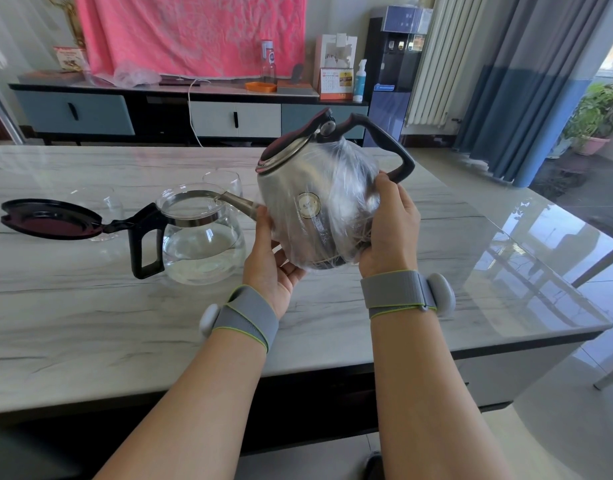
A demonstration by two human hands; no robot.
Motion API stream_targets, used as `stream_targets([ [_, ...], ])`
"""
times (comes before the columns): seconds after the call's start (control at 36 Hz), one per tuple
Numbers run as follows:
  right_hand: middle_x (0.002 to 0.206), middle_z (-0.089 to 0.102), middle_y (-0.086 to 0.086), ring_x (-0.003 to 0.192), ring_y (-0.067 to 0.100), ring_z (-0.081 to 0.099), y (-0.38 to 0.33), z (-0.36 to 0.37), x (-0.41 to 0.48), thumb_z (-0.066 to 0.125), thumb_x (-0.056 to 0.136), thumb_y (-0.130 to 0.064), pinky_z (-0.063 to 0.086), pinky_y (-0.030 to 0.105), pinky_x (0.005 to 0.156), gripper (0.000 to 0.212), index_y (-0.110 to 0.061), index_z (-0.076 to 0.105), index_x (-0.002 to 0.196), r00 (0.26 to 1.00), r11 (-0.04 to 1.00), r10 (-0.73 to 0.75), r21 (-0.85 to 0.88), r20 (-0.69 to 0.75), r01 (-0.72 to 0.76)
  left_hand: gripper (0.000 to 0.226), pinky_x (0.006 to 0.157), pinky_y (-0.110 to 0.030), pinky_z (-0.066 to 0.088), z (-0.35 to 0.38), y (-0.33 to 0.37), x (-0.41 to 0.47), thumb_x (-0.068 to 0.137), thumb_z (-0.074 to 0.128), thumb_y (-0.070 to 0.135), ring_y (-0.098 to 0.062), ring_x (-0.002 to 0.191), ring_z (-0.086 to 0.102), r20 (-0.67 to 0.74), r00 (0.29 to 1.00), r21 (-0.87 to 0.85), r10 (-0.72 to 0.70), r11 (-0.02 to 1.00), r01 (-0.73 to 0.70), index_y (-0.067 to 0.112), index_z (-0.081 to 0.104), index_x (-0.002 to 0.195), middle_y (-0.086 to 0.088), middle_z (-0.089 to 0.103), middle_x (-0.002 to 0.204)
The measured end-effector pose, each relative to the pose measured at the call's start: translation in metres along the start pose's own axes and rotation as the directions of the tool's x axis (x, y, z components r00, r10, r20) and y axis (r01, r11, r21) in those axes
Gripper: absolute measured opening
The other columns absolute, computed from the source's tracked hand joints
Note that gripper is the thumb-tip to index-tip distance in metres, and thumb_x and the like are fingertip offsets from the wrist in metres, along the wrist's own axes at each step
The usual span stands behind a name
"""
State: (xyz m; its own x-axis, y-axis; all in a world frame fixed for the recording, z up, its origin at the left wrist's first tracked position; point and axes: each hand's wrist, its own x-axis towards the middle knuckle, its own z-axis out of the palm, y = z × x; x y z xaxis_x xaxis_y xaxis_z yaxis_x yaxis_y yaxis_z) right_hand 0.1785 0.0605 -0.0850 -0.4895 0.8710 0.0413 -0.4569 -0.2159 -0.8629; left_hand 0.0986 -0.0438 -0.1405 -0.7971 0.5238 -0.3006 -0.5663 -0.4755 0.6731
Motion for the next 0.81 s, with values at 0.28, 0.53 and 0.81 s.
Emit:
stream_targets([
  [0.28, 0.1, 0.071, 0.001, 0.104, 0.024, 0.066, -0.0002, -0.0001, -0.0003, 0.065, 0.102, -0.025, 0.051, 0.055, 0.11, 0.016, -0.022, 0.077, 0.091, 1.0, 1.0, 0.006, -0.001, -0.001, -0.006, 0.058, 0.064, -0.034, 0.061, 0.0003, -0.0003, 0.0, 0.081, 0.069, 0.065, -0.02, 0.074, 0.074, 0.011, 1.0, 0.003, -0.003, 1.0, 0.003, 0.012, 0.065, 0.105, -0.006, 0.075, 0.08],
  [0.53, 0.099, 0.071, 0.0, 0.106, 0.023, 0.065, 0.0002, 0.0, -0.0002, 0.065, 0.101, -0.024, 0.05, 0.055, 0.11, 0.018, -0.023, 0.077, 0.087, 1.0, 1.0, -0.002, 0.006, 0.004, 0.002, 0.053, 0.067, -0.035, 0.062, -0.0006, -0.0002, -0.0003, 0.084, 0.067, 0.063, -0.02, 0.077, 0.075, 0.02, 1.0, 0.001, 0.005, 1.0, -0.005, 0.013, 0.065, 0.102, -0.004, 0.075, 0.077],
  [0.81, 0.097, 0.071, 0.001, 0.104, 0.026, 0.067, 0.0, 0.0003, -0.0014, 0.065, 0.101, -0.023, 0.053, 0.051, 0.106, 0.021, -0.024, 0.077, 0.084, 1.0, 1.0, 0.0, 0.008, -0.001, 0.0, 0.054, 0.064, -0.035, 0.061, 0.0008, -0.0006, -0.0007, 0.083, 0.068, 0.064, -0.02, 0.074, 0.075, 0.021, 1.0, 0.005, 0.0, 1.0, 0.0, 0.013, 0.065, 0.101, -0.005, 0.075, 0.077],
])
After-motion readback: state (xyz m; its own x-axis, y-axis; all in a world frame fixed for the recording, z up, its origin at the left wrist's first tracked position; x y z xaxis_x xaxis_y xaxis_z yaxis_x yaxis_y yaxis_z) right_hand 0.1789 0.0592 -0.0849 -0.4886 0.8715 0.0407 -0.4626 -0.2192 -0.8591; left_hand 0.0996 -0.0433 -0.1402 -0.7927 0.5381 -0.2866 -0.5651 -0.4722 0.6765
